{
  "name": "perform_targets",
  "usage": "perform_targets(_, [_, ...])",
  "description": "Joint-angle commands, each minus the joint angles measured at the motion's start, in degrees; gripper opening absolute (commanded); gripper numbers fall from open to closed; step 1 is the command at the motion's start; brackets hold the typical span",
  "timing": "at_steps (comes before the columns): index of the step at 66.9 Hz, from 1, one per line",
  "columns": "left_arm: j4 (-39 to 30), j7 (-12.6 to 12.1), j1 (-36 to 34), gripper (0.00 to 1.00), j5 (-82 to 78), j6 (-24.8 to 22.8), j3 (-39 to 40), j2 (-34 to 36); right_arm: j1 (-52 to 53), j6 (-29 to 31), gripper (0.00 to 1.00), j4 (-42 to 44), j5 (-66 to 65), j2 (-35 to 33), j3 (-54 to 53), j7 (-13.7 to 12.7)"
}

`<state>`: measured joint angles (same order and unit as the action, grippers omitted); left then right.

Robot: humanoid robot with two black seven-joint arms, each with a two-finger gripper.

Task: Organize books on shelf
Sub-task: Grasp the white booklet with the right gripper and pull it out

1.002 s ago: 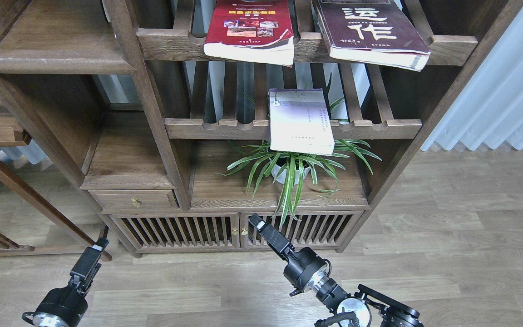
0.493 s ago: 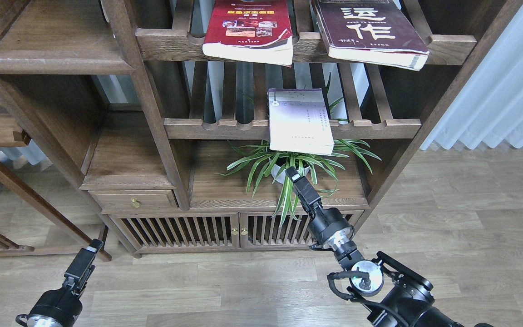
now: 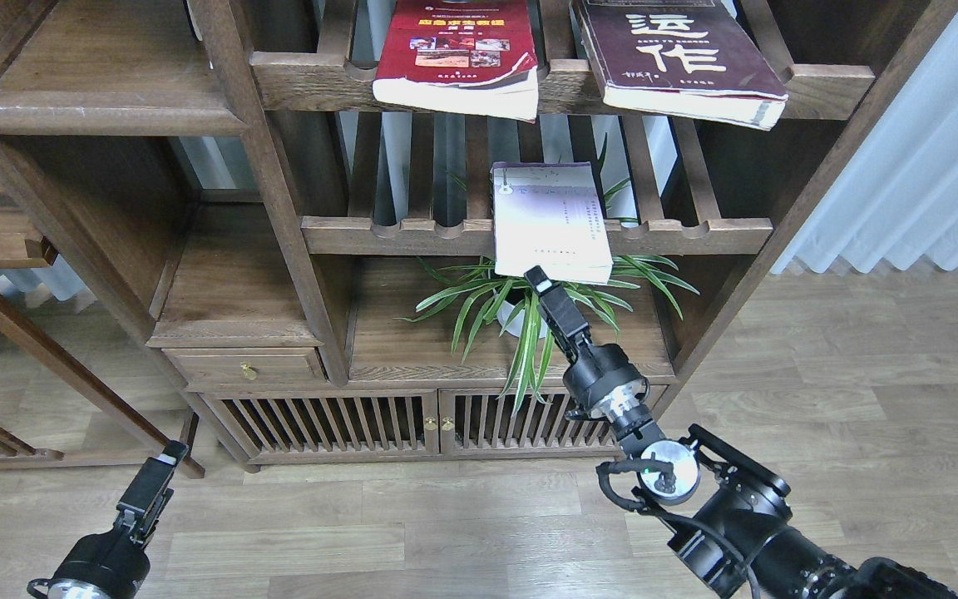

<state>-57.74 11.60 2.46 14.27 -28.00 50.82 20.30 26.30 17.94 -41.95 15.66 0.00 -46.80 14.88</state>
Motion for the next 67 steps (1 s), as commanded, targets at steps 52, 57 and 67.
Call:
perform_targets(52, [-0.18,-0.09,1.76,1.00,0.15,0.00,0.59,-0.53,-3.36,7.10,0.01,-2.17,10.79,0.00,0.22,-0.56])
perform_targets(57, [-0.18,-0.35,1.76,1.00,-0.38,0.00,0.16,-0.44,-5.03,9.65,0.00,-4.46,10.27,0.00,0.57,-0.91])
perform_targets(67, [-0.09,-0.79,1.85,1.00,-0.56,0.00,0.07,0.53,-7.41,10.06,0.00,-9.47,10.09,0.00,1.89,-1.70])
